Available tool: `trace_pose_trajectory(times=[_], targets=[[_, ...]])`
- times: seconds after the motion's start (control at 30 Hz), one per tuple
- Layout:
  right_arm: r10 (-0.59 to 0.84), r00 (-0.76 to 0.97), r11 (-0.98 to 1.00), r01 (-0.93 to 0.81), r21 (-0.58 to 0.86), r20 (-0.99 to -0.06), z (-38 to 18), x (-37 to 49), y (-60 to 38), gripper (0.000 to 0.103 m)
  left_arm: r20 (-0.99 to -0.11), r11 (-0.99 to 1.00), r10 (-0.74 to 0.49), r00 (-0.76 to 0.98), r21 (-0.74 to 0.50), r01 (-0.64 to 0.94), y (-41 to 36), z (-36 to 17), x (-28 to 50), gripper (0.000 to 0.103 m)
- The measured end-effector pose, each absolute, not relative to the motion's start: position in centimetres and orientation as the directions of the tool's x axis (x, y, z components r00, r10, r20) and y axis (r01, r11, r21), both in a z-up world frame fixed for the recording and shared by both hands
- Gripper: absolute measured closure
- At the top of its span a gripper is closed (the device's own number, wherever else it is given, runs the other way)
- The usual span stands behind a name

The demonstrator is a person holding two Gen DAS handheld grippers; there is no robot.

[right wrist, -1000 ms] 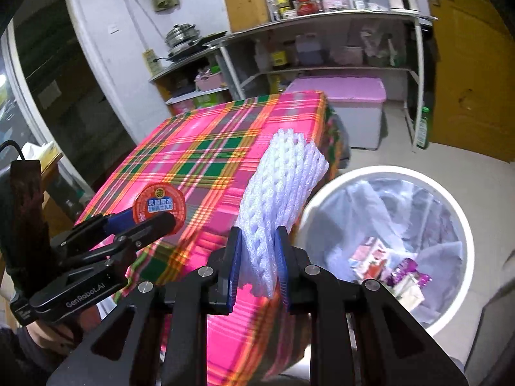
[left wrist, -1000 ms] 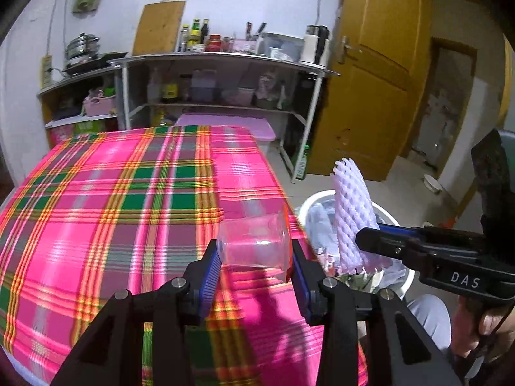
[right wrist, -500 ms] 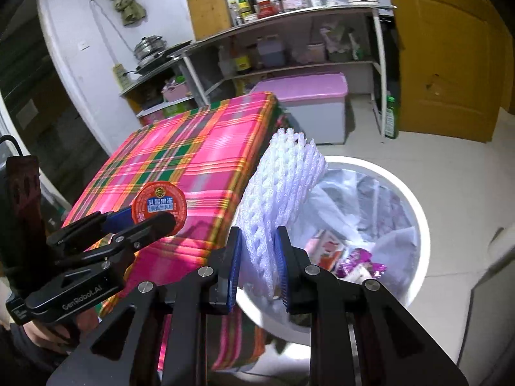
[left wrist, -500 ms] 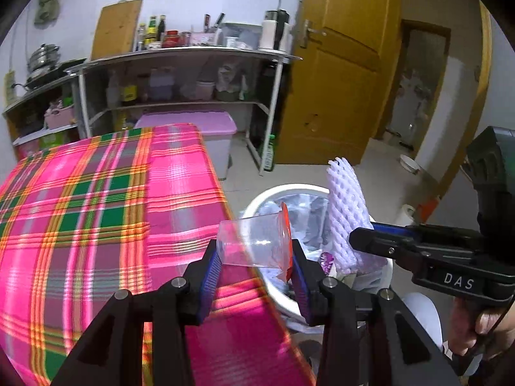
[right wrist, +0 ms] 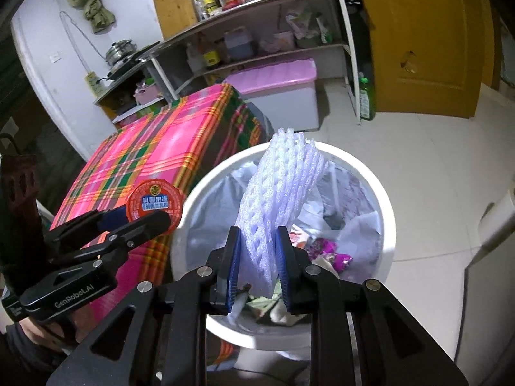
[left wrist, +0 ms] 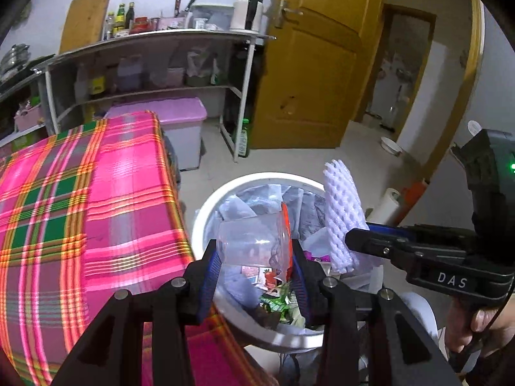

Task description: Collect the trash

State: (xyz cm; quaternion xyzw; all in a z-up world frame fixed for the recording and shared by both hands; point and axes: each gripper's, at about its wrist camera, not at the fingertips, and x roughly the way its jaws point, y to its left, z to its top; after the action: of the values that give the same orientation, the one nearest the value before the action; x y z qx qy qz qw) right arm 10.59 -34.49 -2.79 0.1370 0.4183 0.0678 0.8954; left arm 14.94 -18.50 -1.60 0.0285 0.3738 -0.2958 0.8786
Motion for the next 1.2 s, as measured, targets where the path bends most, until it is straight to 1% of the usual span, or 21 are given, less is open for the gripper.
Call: trace_pose_trajectory(times=[0.13,0.17,0.2,0.27,0.33,0.4,0.47,0.77,1.13,1.2], targets=[[0.229,0.615,0.955,0.009,0.297,-0.755,-3.8,11.1,-35.2,0.076,-0.698,0.817,-0.501,0.512,-0.185,0.546,-19.3,-2.5,15.9,0.061],[0.226,0.609,0.955,0.014,0.295,-0.76,-4.0,11.2,-35.3,0.076,-0.704,0.817,-0.5,0.504,-0.191,0.544,-19.4,-2.7,16.2,0.059],[0.221,0.604,0.957,0.019,0.291,-0.766,-4.2,11.3,-35.3,0.075,-0.708,0.816,-0.502,0.497,-0.198,0.542,-19.5,-2.9,16.3,0.054],[0.212,0.596,0.959,0.027,0.283,-0.775,-4.5,11.4,-35.3,0.073,-0.711,0.815,-0.508,0.487,-0.212,0.54,-19.5,-3.1,16.5,0.048],[0.21,0.593,0.959,0.029,0.282,-0.777,-4.6,11.5,-35.3,0.071,-0.709,0.815,-0.512,0.485,-0.221,0.536,-19.5,-3.2,16.5,0.047],[0.208,0.592,0.96,0.027,0.278,-0.778,-4.6,11.6,-35.3,0.064,-0.706,0.815,-0.513,0.488,-0.223,0.535,-19.4,-3.1,16.5,0.047],[0.208,0.595,0.961,0.023,0.275,-0.776,-4.4,11.6,-35.3,0.061,-0.702,0.816,-0.513,0.494,-0.221,0.534,-19.2,-3.0,16.5,0.047],[0.21,0.633,0.964,-0.007,0.265,-0.745,-2.4,10.2,-33.8,0.061,-0.67,0.832,-0.507,0.543,-0.216,0.511,-17.1,-1.2,14.9,0.047],[0.208,0.713,0.973,-0.08,0.217,-0.669,1.2,7.0,-30.0,0.061,-0.622,0.871,-0.461,0.633,-0.179,0.458,-13.0,1.3,11.2,0.047],[0.214,0.721,0.973,-0.096,0.211,-0.659,1.6,6.4,-29.3,0.06,-0.611,0.88,-0.446,0.654,-0.167,0.444,-12.1,1.9,10.4,0.047]])
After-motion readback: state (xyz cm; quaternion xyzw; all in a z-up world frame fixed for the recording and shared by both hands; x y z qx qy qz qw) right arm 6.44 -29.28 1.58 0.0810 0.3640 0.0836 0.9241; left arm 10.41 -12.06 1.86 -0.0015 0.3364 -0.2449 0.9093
